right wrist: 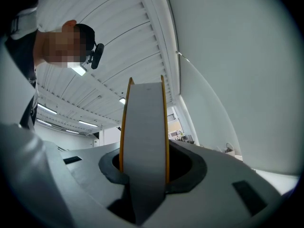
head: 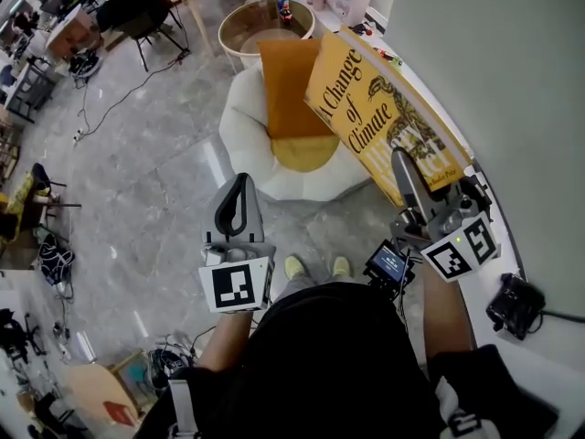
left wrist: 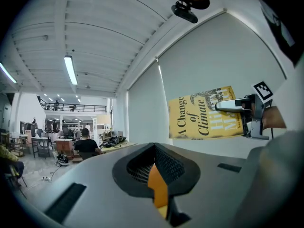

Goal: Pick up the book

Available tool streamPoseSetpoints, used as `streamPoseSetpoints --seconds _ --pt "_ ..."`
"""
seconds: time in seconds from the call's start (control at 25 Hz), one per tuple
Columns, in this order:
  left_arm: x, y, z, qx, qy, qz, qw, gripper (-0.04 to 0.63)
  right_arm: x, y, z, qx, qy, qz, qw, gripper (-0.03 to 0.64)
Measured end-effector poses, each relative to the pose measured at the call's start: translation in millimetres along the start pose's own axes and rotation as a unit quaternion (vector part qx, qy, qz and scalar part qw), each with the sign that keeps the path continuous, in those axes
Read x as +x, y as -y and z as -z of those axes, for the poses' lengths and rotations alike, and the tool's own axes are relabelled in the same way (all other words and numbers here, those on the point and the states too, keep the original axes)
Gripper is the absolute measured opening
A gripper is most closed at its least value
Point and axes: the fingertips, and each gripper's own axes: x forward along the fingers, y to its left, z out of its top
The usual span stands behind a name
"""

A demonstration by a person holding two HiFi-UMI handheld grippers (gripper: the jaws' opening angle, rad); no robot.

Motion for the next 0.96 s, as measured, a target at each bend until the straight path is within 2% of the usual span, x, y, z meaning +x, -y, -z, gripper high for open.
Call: streamPoseSetpoints --seconds 0.96 --pt "-3.8 0.3 -0.6 0.013 0.006 -0.005 0.9999 0.011 -2.0 -0.2 1.6 -0.008 0.016 -0.011 1.0 0.15"
